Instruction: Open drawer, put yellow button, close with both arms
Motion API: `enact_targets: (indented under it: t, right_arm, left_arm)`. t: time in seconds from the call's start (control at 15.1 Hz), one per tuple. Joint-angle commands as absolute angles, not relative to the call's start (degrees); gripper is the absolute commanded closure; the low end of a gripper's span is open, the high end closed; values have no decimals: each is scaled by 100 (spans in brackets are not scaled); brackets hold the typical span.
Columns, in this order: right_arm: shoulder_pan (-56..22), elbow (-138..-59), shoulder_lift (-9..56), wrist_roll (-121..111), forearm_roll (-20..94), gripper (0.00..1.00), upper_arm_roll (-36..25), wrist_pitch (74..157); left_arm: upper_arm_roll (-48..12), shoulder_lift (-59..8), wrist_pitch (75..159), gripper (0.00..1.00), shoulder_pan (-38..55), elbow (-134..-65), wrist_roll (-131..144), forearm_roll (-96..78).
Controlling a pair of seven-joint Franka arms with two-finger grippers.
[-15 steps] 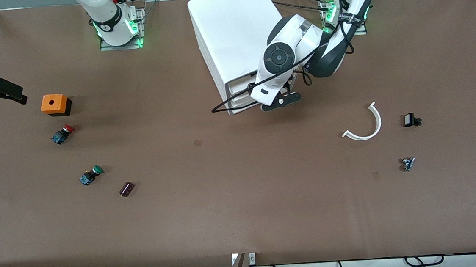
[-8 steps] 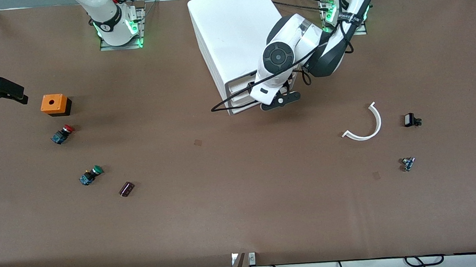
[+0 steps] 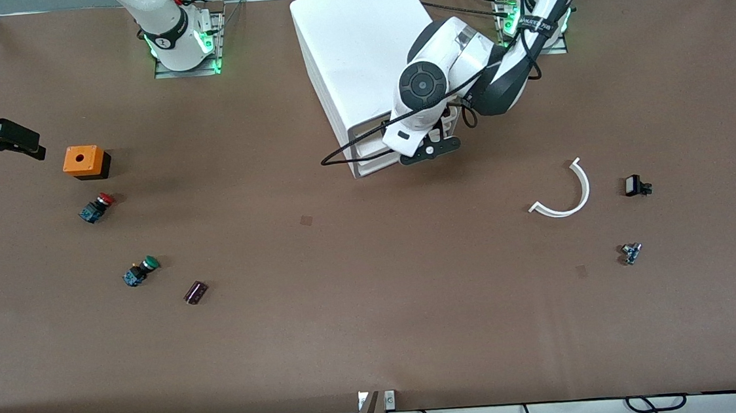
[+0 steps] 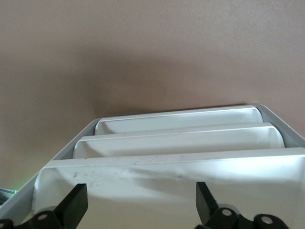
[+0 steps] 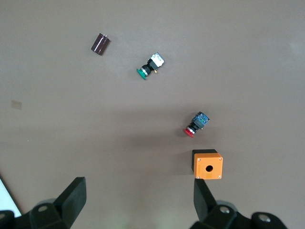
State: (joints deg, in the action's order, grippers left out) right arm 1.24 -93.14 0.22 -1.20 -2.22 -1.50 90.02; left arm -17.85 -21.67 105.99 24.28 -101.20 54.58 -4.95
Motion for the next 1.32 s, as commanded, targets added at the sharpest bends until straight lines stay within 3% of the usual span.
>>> enact_targets:
  t: [0.0, 0.2, 0.4, 0.73, 0.93, 1.06, 1.26]
  right_arm:
    - [149, -9519, -141, -229, -272, 0, -105, 9272]
    - [106, -9527, -149, -229, -272, 0, -97, 9325]
    - [105, -9554, -149, -229, -264, 0, -105, 9316]
    - [105, -9571, -158, -220, -237, 0, -105, 9229]
    - [105, -9580, -158, -220, -237, 0, -105, 9220]
    - [97, -9580, -184, -220, -237, 0, -105, 9229]
    - [97, -9580, -185, -220, -237, 0, -105, 9237]
  left_arm:
    - [-1749, -1978, 10285, 0, 2111, -9758, 5388, 128]
    - [-1767, -1995, 9511, 0, 1768, -8940, 5205, 974]
    - [-1732, -1908, 9431, 0, 1110, -8640, 3828, 985]
    - [-1661, -1328, 9457, 0, 133, -8885, 1874, 923]
    - [-1548, -644, 9457, 0, -263, -9306, 762, 574]
    - [-821, -204, 9483, 0, -211, -9605, 230, -6]
    - [-466, 210, 9649, 0, -132, -9729, 167, -149]
